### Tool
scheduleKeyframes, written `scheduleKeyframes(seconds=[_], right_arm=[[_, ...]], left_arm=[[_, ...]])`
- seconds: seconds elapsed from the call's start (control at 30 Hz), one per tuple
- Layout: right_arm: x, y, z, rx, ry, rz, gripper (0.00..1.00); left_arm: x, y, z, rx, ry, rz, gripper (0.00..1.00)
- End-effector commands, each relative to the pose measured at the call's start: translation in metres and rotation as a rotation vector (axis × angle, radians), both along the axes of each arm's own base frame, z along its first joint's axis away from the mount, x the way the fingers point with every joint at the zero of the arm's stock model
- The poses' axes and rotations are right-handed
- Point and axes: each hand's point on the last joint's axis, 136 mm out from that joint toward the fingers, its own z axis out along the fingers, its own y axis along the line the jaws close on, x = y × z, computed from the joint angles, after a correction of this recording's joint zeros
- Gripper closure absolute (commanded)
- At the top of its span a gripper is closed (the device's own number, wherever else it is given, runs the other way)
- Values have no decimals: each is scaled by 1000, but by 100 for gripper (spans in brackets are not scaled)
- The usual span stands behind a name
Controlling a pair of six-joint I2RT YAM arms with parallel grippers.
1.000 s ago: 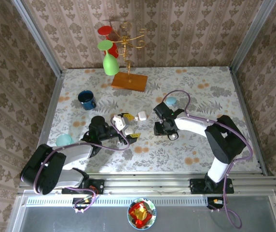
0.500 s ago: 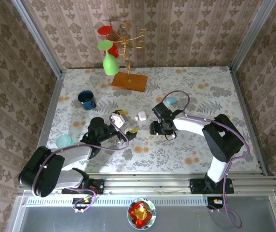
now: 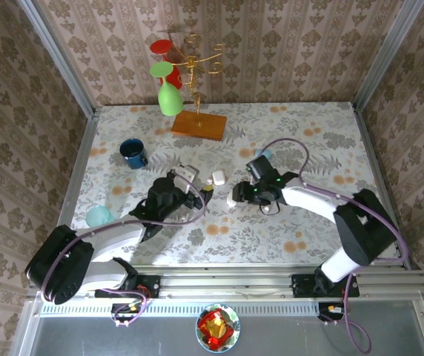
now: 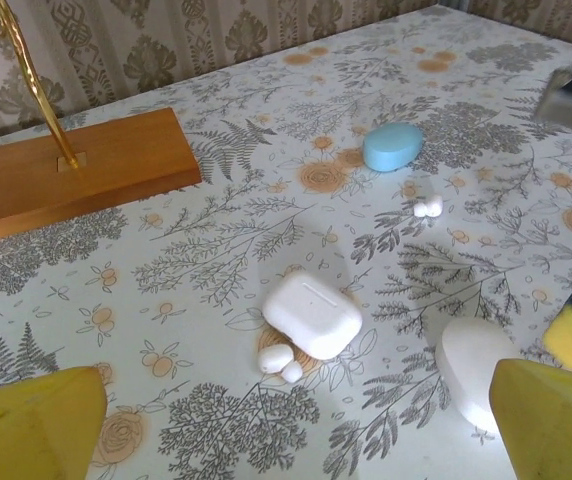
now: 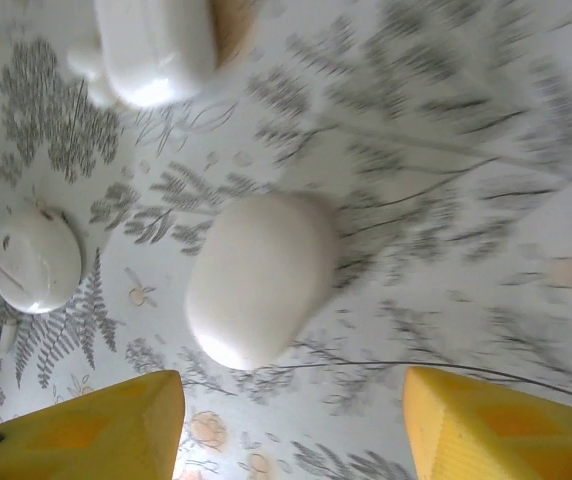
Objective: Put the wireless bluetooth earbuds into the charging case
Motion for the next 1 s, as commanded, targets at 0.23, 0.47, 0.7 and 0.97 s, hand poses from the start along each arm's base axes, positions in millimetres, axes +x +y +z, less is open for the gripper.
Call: scheduleKeyframes(seconds=[0.23, 0.47, 0.7, 0.97], right_arm=[[7, -108, 20, -64, -111, -241, 39], [1, -123, 19, -49, -130, -268, 39], [-5, -128, 8, -59, -115, -267, 39], [-6, -130, 7, -53, -118, -271, 39]], left_arm=[[1, -42, -30, 164, 205, 108, 3], [-8, -75, -56, 317, 360, 127, 4], [-12, -105, -80, 253, 501, 97, 14], [-17, -119, -103, 245, 571, 65, 19]])
